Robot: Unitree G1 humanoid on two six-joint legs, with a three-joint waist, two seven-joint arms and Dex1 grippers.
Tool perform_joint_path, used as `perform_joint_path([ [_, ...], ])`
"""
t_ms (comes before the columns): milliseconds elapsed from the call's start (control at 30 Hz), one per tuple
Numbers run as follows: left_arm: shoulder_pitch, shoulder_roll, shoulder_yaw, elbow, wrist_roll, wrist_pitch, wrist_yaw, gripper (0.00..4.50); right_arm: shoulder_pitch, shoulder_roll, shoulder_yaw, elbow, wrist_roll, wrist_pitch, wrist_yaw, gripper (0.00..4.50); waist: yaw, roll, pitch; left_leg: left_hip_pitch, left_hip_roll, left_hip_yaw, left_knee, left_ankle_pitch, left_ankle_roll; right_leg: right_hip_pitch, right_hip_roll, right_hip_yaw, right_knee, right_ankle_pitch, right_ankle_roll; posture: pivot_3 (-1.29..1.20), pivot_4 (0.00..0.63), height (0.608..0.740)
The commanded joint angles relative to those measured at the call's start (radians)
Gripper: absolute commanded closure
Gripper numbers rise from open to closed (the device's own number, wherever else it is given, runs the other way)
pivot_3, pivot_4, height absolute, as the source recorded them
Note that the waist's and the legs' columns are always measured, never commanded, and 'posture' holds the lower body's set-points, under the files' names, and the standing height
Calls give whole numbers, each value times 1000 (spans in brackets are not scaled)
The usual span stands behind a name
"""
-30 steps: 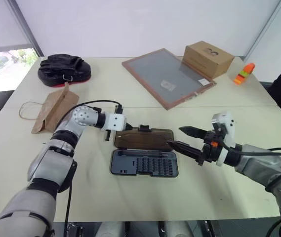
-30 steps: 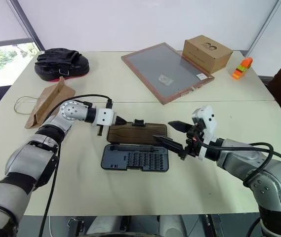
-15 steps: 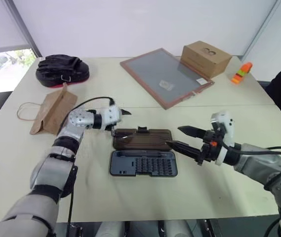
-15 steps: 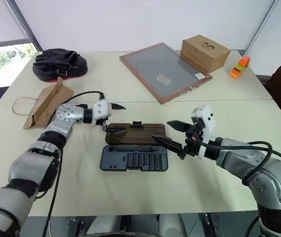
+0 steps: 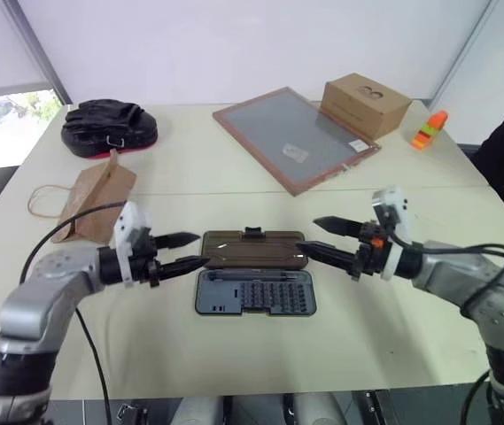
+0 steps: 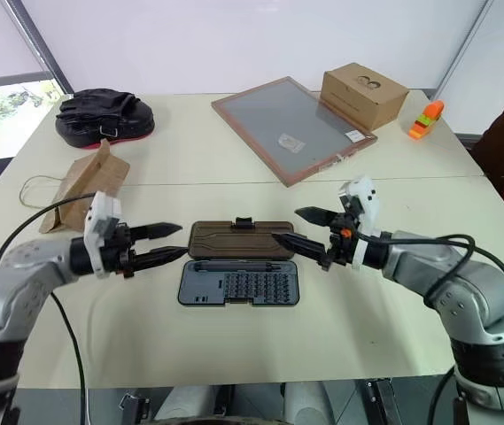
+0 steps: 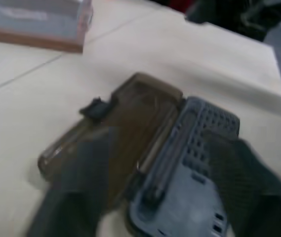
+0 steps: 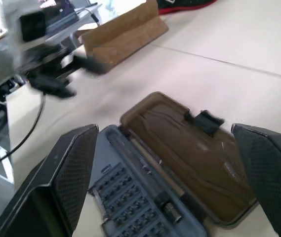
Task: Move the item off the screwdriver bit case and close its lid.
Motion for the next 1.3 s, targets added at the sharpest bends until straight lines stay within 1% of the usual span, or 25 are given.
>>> perform_joint_path([
  [33, 68, 10, -2, -103, 11, -31, 32, 3525, -57, 4, 29, 45, -66, -37, 33, 0, 1, 0, 0, 0, 0, 0, 0, 0, 0, 0, 0, 0, 0, 0, 0, 0, 150, 740],
  [100, 107, 17, -30, -98, 53, -78, 29, 4432, -81, 8, 42, 73, -81, -32, 49, 0, 0, 1, 0, 0, 0, 0, 0, 0, 0, 0, 0, 0, 0, 0, 0, 0, 150, 740],
  [300, 171, 36, -138, -29, 188, -214, 6, 4432, -126, -3, 96, 140, -195, -71, 101, 0, -1, 1, 0, 0, 0, 0, -1, 0, 0, 0, 0, 0, 0, -1, -2, 0, 150, 740],
  [433, 191, 35, -230, 84, 313, -329, 18, 4432, -144, 17, 116, 179, -251, -101, 120, 0, -1, 1, 0, 0, 0, 1, -1, 0, 0, -1, 0, 0, 0, -1, -2, 0, 150, 740],
  [533, 183, 41, -290, 186, 405, -402, 36, 4432, -163, 18, 175, 227, -356, -148, 116, 0, 1, 5, -3, 1, 0, 0, -1, 0, 0, 1, -1, -1, -1, -1, -2, 0, 150, 740],
  [633, 176, 52, -304, 221, 436, -433, 43, 4432, -215, 21, 272, 313, -480, -196, 137, 0, -2, 11, -7, 2, 0, 1, -1, 0, 0, 2, -1, -1, -1, -2, -4, 0, 150, 740],
  [733, 168, 49, -311, 221, 437, -439, 49, 4432, -308, 67, 364, 483, -592, -247, 164, 0, -7, 14, -10, 4, 0, 1, -1, 0, 0, 2, -1, -1, 0, -2, -4, 0, 150, 740],
  [800, 164, 48, -315, 217, 431, -433, 54, 4432, -344, 85, 396, 555, -635, -280, 202, 0, -7, 16, -11, 4, 0, 2, -1, 1, -1, 2, 0, -1, 1, -1, -3, 0, 150, 740],
  [900, 159, 44, -322, 211, 436, -434, 66, 4432, -432, 151, 434, 731, -707, -329, 223, 0, -7, 16, -11, 4, 0, 1, -2, 1, -1, 2, 0, -1, 1, -1, -2, 0, 150, 740],
  [1033, 174, 33, -327, 200, 443, -435, 106, 4432, -471, 192, 483, 870, -804, -394, 248, 0, -5, 16, -11, 4, 0, 1, -2, 1, -2, 2, 0, -1, 1, -1, -2, 0, 150, 740],
  [1100, 191, 26, -325, 183, 431, -429, 124, 4500, -466, 196, 508, 902, -844, -410, 277, 550, -7, 17, -15, 5, 0, 1, -2, 1, -2, 2, 0, -1, 1, -1, -2, 0, 150, 740],
  [1133, 198, 22, -324, 173, 425, -425, 133, 4500, -460, 194, 516, 905, -855, -417, 298, 915, -7, 18, -17, 5, 0, 1, -2, 1, -2, 3, 0, -1, 1, -1, -2, 0, 150, 740],
  [1200, 209, 17, -321, 159, 413, -416, 146, 4500, -451, 193, 518, 902, -865, -429, 325, 1933, -6, 18, -18, 8, 0, 1, -3, 1, -2, 6, 0, -1, 1, -1, -2, 0, 150, 740],
  [1300, 222, 11, -317, 149, 403, -407, 162, 4500, -440, 193, 514, 892, -872, -434, 351, 3453, -7, 19, -18, 18, 0, 1, -5, 1, -1, 15, 0, -1, 0, -3, -5, 0, 150, 740],
])
